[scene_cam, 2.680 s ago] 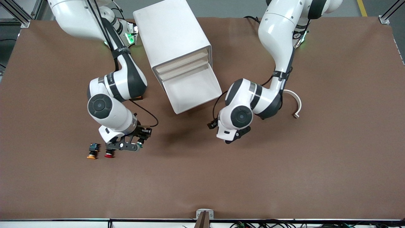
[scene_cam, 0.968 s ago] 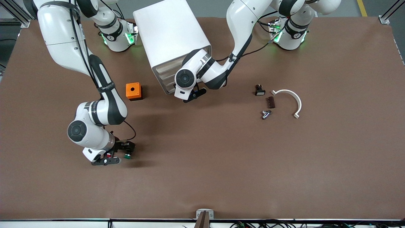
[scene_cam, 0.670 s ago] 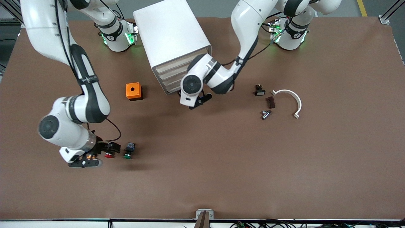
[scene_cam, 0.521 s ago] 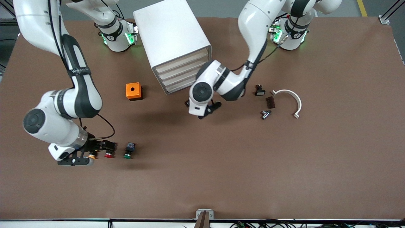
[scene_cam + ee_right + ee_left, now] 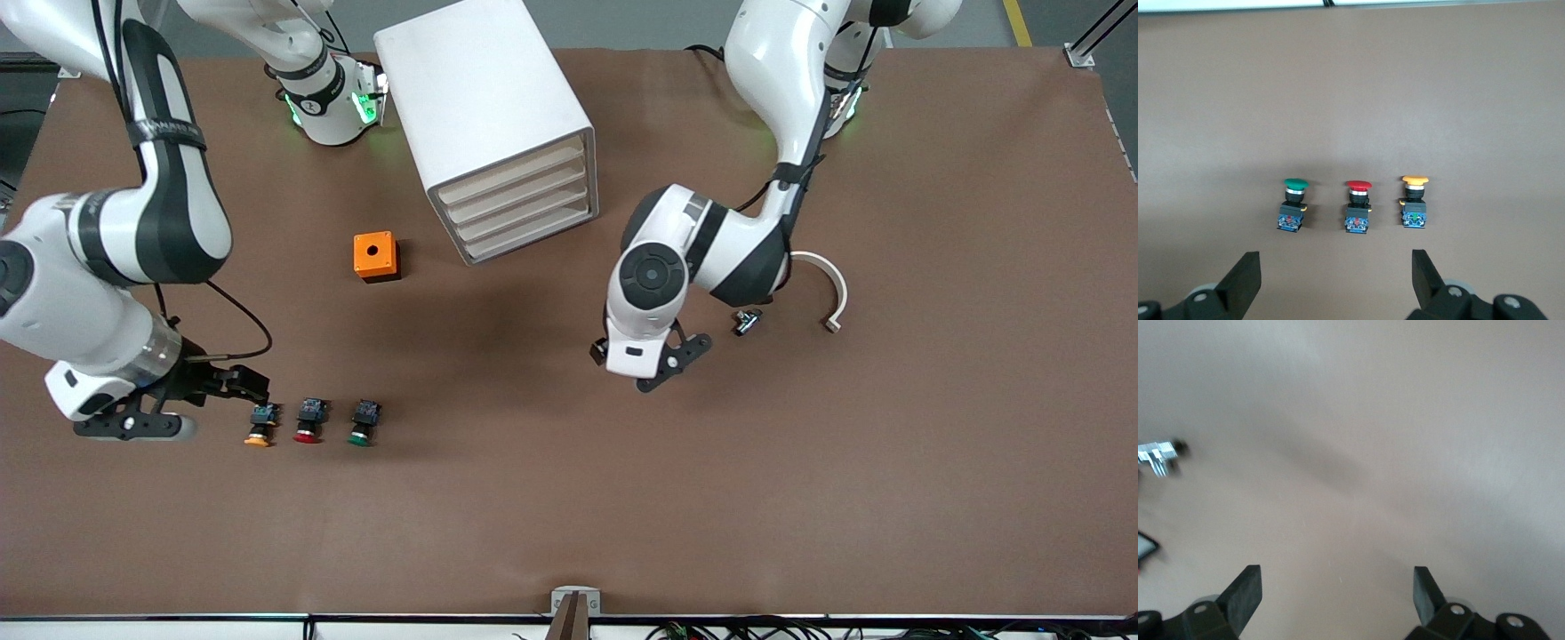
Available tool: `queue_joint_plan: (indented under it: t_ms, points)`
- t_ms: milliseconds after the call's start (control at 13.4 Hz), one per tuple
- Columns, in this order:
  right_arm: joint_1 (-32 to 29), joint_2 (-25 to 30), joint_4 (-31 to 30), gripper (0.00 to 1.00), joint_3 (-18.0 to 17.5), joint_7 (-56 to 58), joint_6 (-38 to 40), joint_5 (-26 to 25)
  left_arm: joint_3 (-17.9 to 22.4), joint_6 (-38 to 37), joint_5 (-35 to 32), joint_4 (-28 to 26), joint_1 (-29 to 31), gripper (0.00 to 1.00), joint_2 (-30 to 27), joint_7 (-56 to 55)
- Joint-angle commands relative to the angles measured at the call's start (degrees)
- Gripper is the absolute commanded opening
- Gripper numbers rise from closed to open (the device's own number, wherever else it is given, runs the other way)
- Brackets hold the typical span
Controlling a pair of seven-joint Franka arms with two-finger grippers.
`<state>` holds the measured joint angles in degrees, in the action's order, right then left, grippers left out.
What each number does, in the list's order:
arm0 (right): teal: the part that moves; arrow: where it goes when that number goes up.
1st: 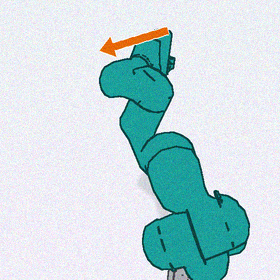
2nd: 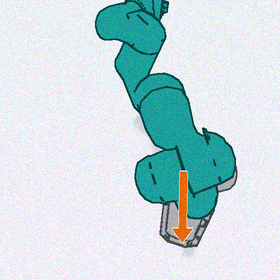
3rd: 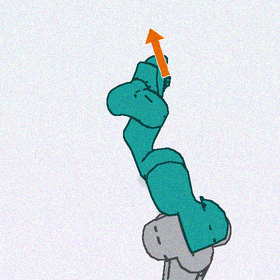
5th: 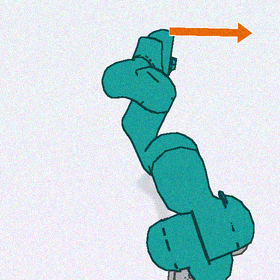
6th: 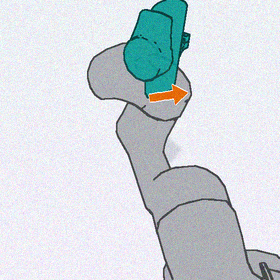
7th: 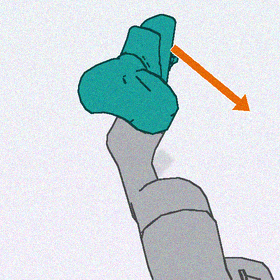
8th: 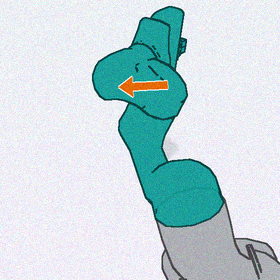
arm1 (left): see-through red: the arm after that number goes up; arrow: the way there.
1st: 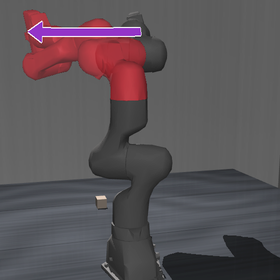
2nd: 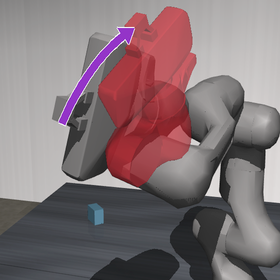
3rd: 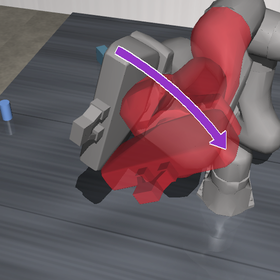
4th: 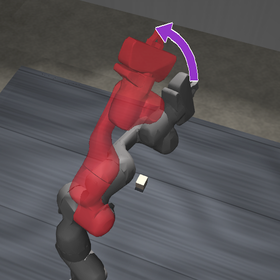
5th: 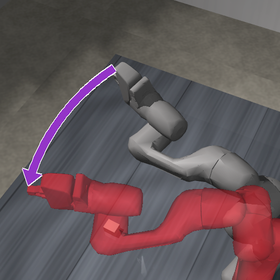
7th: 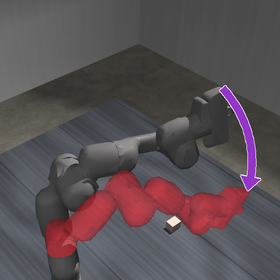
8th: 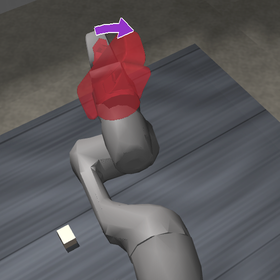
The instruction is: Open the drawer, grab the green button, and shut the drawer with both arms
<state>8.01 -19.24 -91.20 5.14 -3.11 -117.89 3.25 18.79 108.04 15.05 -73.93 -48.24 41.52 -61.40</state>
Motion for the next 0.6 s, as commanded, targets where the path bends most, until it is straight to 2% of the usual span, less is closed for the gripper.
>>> queue_joint_plan:
  t_ms: [0, 298, 521]
  points:
    - [-0.6, 6.0, -1.4, 1.0, -0.4, -1.0, 2.2, -1.1, 4.3, -0.7, -1.0, -1.0, -0.7, 1.0, -3.1, 2.1]
    - [-0.5, 10.7, -0.2, 1.0, 1.8, -1.4, 9.5, -1.1, 5.8, -0.7, -0.9, -1.1, 2.4, 1.0, -6.7, 7.2]
    - [-0.2, 11.6, 4.3, 1.0, 1.6, -1.4, 15.7, -1.3, 5.8, -2.1, -0.9, -1.1, 4.6, 1.0, -8.6, 10.6]
